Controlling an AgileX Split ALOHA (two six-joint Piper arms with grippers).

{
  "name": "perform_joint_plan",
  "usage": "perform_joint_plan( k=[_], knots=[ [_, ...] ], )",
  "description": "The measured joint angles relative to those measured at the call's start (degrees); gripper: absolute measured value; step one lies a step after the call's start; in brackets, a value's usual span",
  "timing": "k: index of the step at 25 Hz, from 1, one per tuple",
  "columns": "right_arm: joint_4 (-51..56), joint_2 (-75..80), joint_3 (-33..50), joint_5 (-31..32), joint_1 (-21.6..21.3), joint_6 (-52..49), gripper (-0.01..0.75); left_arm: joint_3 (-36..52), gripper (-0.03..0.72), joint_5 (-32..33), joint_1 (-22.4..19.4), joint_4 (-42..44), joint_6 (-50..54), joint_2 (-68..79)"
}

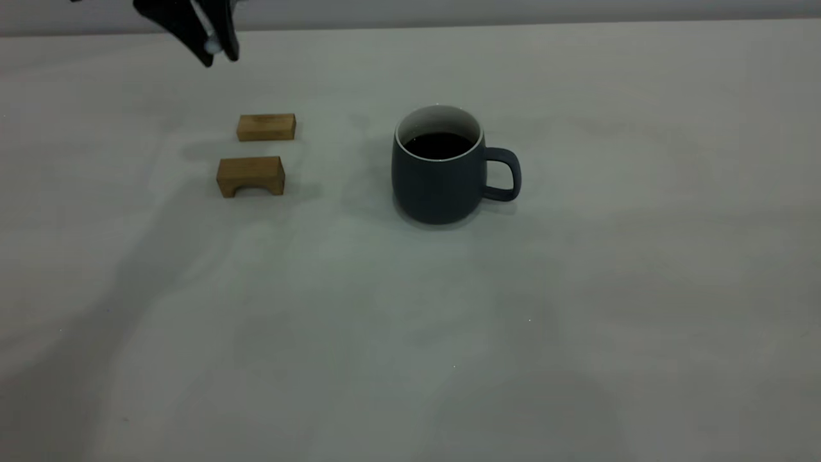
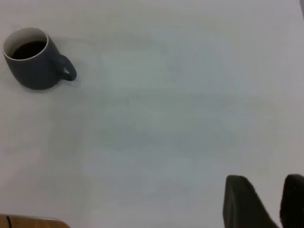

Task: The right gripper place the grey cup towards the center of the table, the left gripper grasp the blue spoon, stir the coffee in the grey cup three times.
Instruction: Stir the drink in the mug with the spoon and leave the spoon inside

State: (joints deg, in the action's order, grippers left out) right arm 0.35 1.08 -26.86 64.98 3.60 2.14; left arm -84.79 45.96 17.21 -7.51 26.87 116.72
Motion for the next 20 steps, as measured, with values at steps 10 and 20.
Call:
perform_joint_plan(
  k=[10, 20],
  knots=[
    [0.00, 0.00, 0.00, 0.00, 0.00, 0.00, 0.237, -0.78, 0.176, 0.96, 1.31, -42.52, 0.94, 0.31],
    [0.00, 0.00, 0.00, 0.00, 0.00, 0.00, 0.237, -0.78, 0.176, -1.27, 6.53, -66.82, 9.17, 4.56]
  ],
)
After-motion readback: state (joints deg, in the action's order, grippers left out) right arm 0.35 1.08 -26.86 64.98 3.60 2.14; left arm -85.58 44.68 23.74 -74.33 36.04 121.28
